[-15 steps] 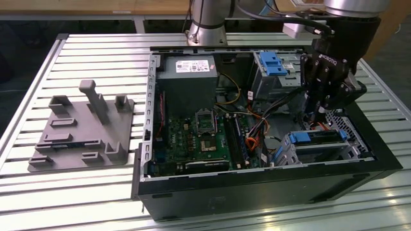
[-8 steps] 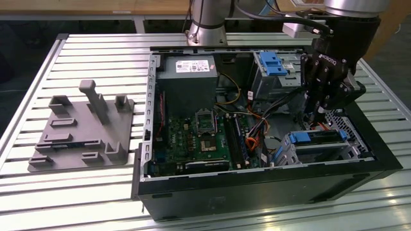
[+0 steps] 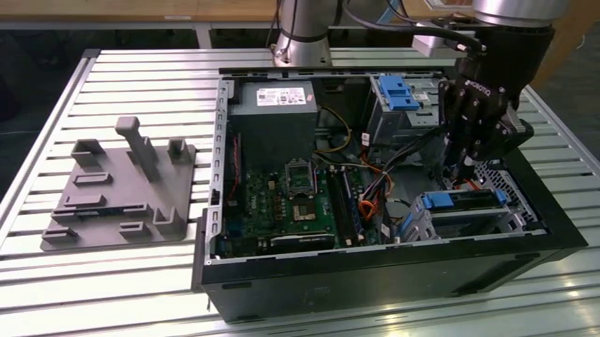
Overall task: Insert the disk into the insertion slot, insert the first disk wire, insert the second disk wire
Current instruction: 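Insert the second disk wire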
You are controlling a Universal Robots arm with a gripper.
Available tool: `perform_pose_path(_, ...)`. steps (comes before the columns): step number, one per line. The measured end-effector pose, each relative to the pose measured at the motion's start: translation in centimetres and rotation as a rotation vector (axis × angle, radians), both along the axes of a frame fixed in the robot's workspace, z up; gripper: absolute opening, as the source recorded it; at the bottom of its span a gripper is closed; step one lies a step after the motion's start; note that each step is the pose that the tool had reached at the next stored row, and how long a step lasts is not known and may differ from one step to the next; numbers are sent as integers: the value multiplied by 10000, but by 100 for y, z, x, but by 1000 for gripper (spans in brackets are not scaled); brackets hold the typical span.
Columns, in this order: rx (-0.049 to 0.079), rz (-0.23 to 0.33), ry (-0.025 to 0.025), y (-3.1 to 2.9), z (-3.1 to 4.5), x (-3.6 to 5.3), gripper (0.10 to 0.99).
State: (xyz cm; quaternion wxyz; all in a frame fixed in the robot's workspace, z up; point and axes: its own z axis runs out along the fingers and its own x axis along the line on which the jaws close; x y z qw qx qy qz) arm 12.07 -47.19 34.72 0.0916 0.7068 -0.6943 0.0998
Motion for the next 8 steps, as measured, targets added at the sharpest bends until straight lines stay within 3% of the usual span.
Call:
perform_pose_path(7, -1, 0, 0, 0, -9, 1, 333)
perform_pose_path(8, -2, -1, 0, 0, -10, 1, 263)
